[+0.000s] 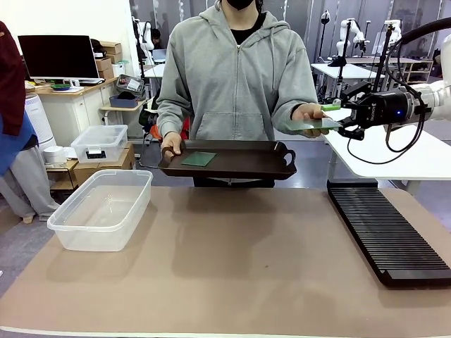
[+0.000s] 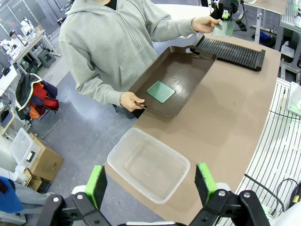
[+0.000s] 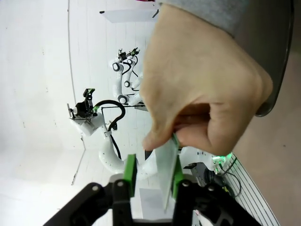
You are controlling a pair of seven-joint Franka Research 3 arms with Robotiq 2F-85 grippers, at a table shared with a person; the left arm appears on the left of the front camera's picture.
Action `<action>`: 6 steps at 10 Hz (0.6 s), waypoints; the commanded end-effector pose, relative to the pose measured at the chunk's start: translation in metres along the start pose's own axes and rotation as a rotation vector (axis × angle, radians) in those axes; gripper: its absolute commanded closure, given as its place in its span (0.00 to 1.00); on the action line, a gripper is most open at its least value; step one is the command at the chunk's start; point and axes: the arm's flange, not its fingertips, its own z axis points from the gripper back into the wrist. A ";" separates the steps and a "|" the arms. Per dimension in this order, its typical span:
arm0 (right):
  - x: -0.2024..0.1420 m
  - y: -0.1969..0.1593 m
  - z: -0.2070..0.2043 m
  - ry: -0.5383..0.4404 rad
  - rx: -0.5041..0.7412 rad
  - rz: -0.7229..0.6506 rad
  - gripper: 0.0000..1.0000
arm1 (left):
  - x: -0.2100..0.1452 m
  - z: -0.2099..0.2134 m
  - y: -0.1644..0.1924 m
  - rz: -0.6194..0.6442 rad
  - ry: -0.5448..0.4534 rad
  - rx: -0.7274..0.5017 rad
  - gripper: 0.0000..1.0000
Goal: Sort PCBs into racks and boxes based on the side picked up.
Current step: Pick up the Blank PCB handed by the Human.
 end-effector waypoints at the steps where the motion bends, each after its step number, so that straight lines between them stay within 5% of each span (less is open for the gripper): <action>1: 0.000 0.001 0.002 0.024 0.014 -0.001 1.00 | -0.001 -0.001 -0.001 -0.008 -0.008 -0.009 0.00; 6: -0.001 0.002 0.005 0.037 0.037 0.000 1.00 | -0.001 -0.001 -0.001 -0.008 -0.008 -0.009 0.00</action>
